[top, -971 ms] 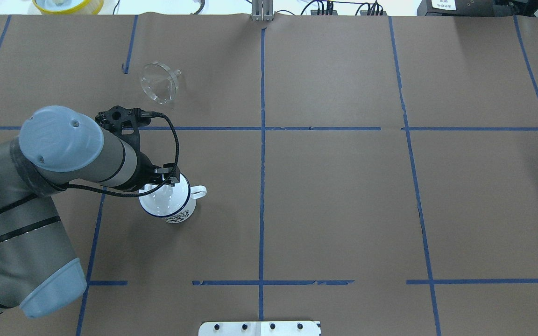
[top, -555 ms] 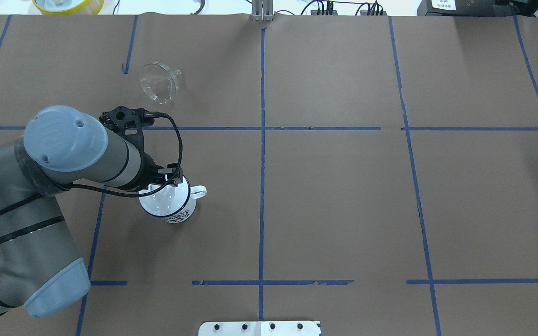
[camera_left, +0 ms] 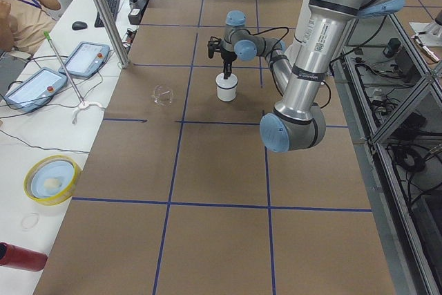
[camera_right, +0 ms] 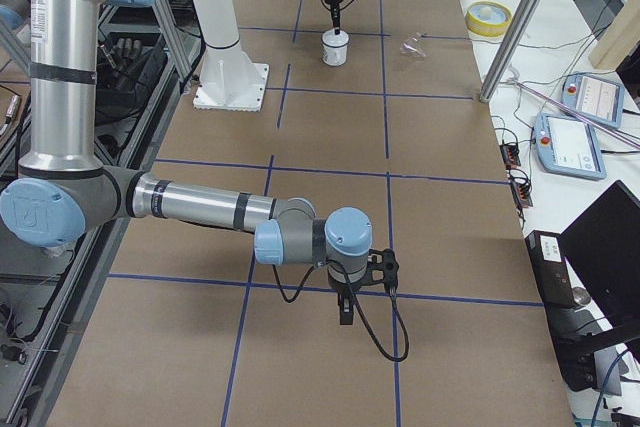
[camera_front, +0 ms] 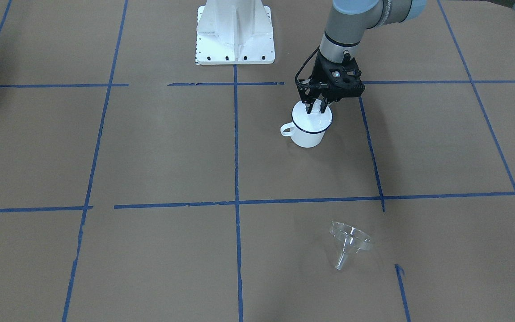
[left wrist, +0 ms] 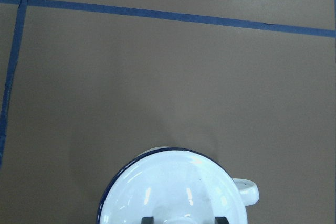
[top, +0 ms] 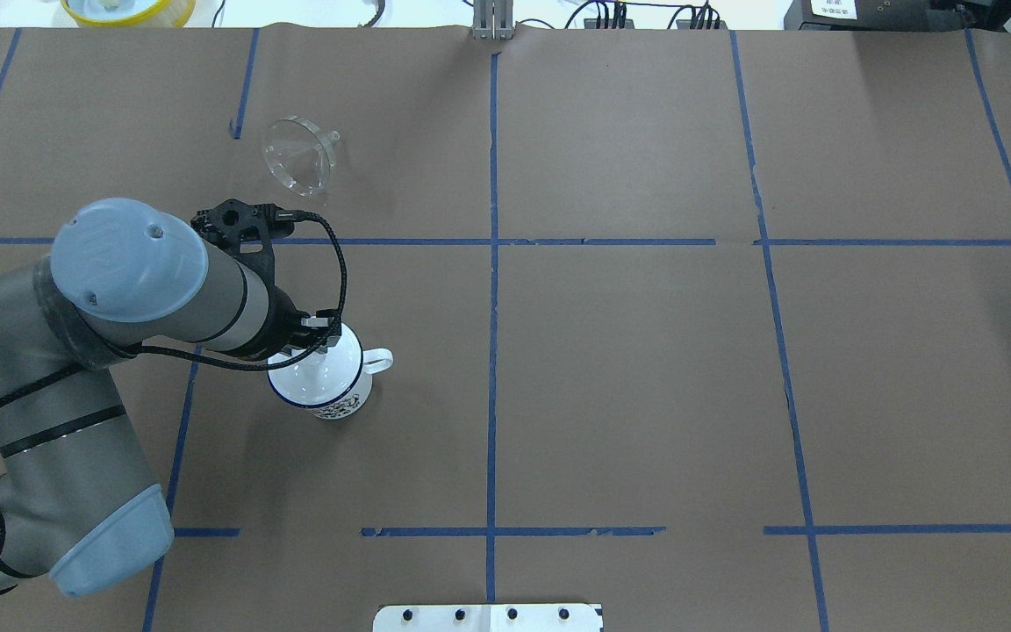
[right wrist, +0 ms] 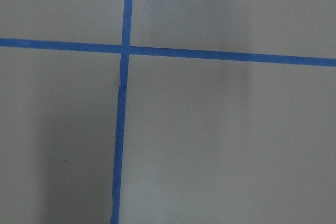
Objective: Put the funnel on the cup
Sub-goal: 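Lift the white funnel off the mug with the left gripper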
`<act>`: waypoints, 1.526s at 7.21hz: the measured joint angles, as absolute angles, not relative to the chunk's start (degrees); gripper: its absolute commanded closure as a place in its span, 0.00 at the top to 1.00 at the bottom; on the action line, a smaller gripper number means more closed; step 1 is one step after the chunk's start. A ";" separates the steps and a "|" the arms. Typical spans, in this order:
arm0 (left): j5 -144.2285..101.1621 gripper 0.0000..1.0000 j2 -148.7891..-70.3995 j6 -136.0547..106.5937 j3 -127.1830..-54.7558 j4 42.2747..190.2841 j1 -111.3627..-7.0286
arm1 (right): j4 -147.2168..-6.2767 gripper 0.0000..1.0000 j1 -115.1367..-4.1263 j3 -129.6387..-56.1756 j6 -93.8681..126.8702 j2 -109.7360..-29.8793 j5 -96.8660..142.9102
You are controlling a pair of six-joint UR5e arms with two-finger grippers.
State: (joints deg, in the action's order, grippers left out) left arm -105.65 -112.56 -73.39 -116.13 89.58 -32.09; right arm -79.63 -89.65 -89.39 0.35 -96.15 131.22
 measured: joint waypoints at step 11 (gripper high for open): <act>-108.06 0.00 -87.55 -63.57 -128.55 105.10 -34.18 | -79.63 1.00 -89.65 -89.39 0.35 -96.15 131.22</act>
